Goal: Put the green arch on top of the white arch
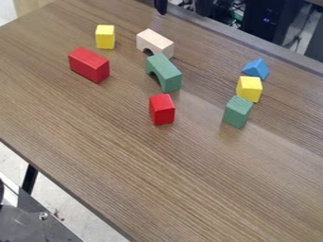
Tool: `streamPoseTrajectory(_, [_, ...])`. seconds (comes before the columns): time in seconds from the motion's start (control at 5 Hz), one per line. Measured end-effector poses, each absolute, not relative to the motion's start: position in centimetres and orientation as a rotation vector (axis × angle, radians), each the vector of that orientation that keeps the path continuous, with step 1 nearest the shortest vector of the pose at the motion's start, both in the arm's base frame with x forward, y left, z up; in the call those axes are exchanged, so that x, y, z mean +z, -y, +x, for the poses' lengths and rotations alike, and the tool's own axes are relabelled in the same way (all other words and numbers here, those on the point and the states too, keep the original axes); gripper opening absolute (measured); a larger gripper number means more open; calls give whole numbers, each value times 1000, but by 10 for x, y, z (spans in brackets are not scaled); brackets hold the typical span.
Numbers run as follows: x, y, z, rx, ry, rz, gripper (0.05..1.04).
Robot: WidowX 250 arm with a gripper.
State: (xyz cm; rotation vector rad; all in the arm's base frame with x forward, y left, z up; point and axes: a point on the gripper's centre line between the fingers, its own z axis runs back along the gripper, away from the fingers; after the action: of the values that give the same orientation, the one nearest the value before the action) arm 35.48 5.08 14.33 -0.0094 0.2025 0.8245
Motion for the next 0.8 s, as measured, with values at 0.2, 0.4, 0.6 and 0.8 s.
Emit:
streamPoseTrajectory(0.2, [128,-50,353,823,-248,2,1000])
streamPoseTrajectory(0.4, [105,-49,351,857,-247,-5,1000])
streamPoseTrajectory(0.6, [83,-48,348,901,-228,-6,1000])
streamPoseTrajectory(0.8, [74,-49,345,954,-191,-19,1000])
